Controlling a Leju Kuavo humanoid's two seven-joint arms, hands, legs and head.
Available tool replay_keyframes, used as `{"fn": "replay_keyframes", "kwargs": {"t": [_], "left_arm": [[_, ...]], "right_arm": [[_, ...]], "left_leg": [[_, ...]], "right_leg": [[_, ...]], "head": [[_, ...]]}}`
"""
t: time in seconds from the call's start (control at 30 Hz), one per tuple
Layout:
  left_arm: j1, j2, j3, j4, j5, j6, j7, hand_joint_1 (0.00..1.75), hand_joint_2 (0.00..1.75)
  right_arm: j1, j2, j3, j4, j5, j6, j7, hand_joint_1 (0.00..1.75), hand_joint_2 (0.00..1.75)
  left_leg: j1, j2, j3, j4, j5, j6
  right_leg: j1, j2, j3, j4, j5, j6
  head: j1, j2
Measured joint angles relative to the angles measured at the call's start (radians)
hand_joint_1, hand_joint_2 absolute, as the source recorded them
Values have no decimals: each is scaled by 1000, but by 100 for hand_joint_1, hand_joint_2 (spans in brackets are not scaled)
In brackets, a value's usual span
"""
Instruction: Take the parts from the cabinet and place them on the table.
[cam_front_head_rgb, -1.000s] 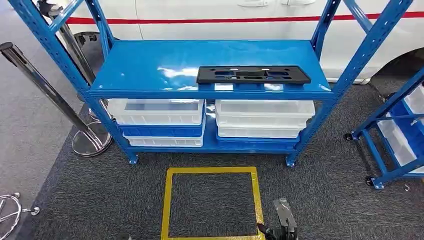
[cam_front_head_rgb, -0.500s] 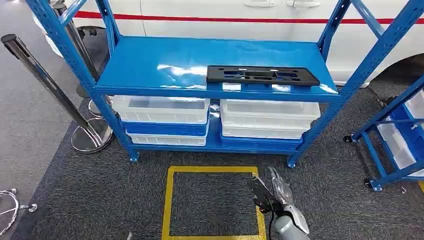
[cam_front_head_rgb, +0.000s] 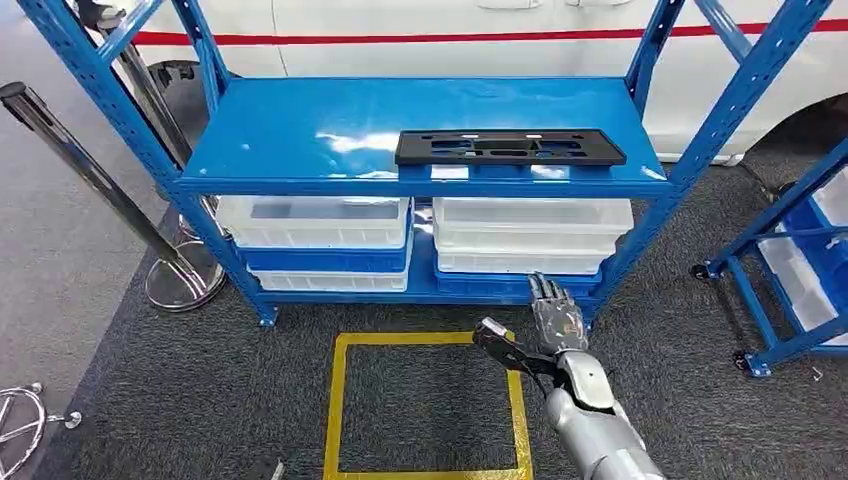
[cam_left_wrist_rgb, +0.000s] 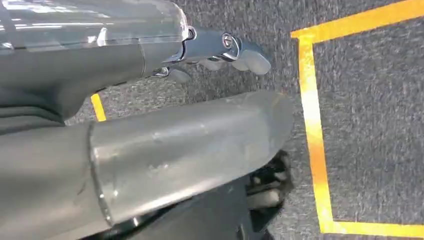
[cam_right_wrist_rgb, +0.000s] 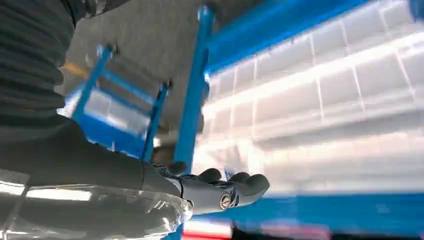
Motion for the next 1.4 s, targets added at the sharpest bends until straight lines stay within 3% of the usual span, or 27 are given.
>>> {"fn": "replay_keyframes", "kwargs": {"t": [0.03,0.07,0.17,0.23,0.27,0.3,0.37,0.4,0.43,0.47,0.53,0.57,0.6,0.7,0.77,0.8,0.87,0.9,0.93,0.97,1.07,1.1,1.2,1.23,1.27,1.37,1.4], "left_arm": [[-2,0,1,0,-3,-1,-1,0,0],[-6,0,2,1,-7,-2,-1,0,0],[-13,-4,3,5,-13,-5,-2,0,0],[-13,-6,5,6,-18,-7,-4,0,0],[-15,-8,5,6,-21,-8,-5,0,0],[-19,-8,6,6,-23,-8,-7,0,0],[-23,-11,8,8,-30,-12,-9,0,0],[-23,-12,8,8,-31,-14,-10,0,0],[-23,-12,9,8,-33,-15,-11,0,0],[-23,-13,9,10,-34,-17,-13,0,0],[-25,-18,9,13,-42,-19,-19,0,0],[-27,-19,9,14,-43,-21,-20,0,0],[-31,-21,10,14,-45,-22,-21,0,0],[-34,-23,10,16,-53,-25,-26,0,0],[-36,-23,10,16,-57,-26,-30,0,0],[-37,-24,10,17,-62,-26,-32,0,0],[-39,-24,11,18,-66,-27,-36,0,0],[-39,-24,12,19,-68,-29,-37,0,0],[-39,-24,12,21,-71,-30,-38,0,0],[-39,-24,12,22,-73,-31,-39,0,0],[-44,-24,14,23,-83,-34,-43,0,0],[-48,-24,15,23,-83,-34,-43,0,0],[-47,-25,15,24,-85,-38,-44,0,0],[-46,-25,15,24,-87,-39,-45,0,0],[-47,-26,15,25,-87,-39,-47,0,0],[-53,-28,15,26,-91,-41,-49,0,0],[-52,-28,15,26,-93,-41,-49,0,0]], "right_arm": [[-12,-5,32,-7,9,-6,18,0,175],[-24,-10,57,-12,17,-13,35,0,175],[-59,-32,135,-33,45,-27,97,0,175],[-81,-52,195,-52,64,-38,137,0,175],[-92,-66,219,-62,73,-45,157,0,175],[-103,-71,241,-70,80,-51,174,0,175],[-118,-96,286,-91,104,-61,219,0,175],[-121,-109,307,-101,114,-66,242,0,175],[-126,-122,328,-111,124,-72,265,0,175],[-134,-135,353,-124,135,-77,290,0,175],[-158,-165,402,-156,158,-91,341,0,175],[-171,-179,424,-170,169,-98,364,0,175],[-183,-189,447,-184,181,-107,387,0,175],[-203,-228,512,-225,213,-122,458,0,175],[-222,-248,553,-252,233,-132,500,0,175],[-234,-258,576,-266,244,-140,525,0,175],[-247,-277,615,-288,264,-152,565,0,175],[-250,-289,636,-299,276,-159,590,0,175],[-252,-298,654,-309,285,-163,611,0,175],[-256,-307,671,-319,288,-167,633,0,175],[-273,-328,709,-347,291,-183,689,0,175],[-275,-335,714,-357,291,-187,695,0,175],[-268,-350,722,-381,291,-188,700,0,175],[-267,-353,723,-388,291,-189,701,0,175],[-263,-356,722,-397,291,-189,701,0,175],[-254,-365,723,-409,292,-192,703,0,175],[-245,-367,724,-410,292,-192,703,0,175]], "left_leg": [[0,1,44,-92,41,4],[-1,1,60,-123,24,11],[-9,-4,55,-134,30,26],[2,-2,59,-151,41,42],[-1,-3,61,-153,42,47],[-1,-2,60,-153,43,54],[-2,-2,58,-152,42,55],[-2,-3,58,-152,42,55],[-2,-4,58,-150,42,55],[-2,-5,59,-148,41,54],[-2,-6,59,-141,36,48],[-3,-5,57,-138,33,45],[-10,-5,52,-132,31,40],[-9,-5,54,-140,36,28],[-8,-5,46,-116,14,17],[-7,-4,22,-60,-24,13],[-3,-4,-50,98,-96,7],[-3,-4,-84,168,-116,5],[-3,-4,-93,183,-107,5],[-3,-4,-80,149,-79,7],[-5,-4,37,-97,46,24],[-12,-4,54,-132,30,27],[-14,-6,52,-136,32,34],[-7,-6,55,-147,37,42],[-3,-4,61,-155,43,48],[-3,-4,62,-157,43,56],[-3,-4,61,-157,42,57]], "right_leg": [[0,1,2,4,-3,3],[2,1,-1,5,-5,7],[4,0,-9,3,1,25],[2,1,-11,8,-6,37],[3,0,-21,33,-24,40],[2,1,-48,92,-60,41],[0,1,-132,263,-134,48],[0,0,-156,306,-141,49],[0,0,-160,308,-125,50],[0,0,-144,265,-89,49],[0,0,-57,79,12,41],[1,0,-32,17,15,36],[9,0,-30,8,14,33],[11,1,-33,11,15,22],[-1,0,-26,0,21,8],[-1,-1,-27,0,21,0],[1,-1,-27,1,20,-2],[2,-1,-27,1,20,-3],[2,-1,-27,1,20,-3],[3,-1,-26,2,19,-2],[3,1,-25,5,16,3],[10,2,-29,9,14,9],[5,0,-29,3,19,25],[11,0,-28,2,18,32],[4,1,-30,15,8,36],[1,1,-122,206,-97,45],[0,1,-156,270,-118,48]], "head": [[0,0],[0,0],[0,0],[0,0],[1,0],[1,0],[1,0],[1,0],[1,0],[1,0],[1,0],[1,0],[0,0],[1,0],[0,0],[-1,0],[0,0],[-1,0],[0,0],[-1,0],[-1,0],[-1,0],[0,0],[0,0],[-1,0],[0,0],[0,0]]}}
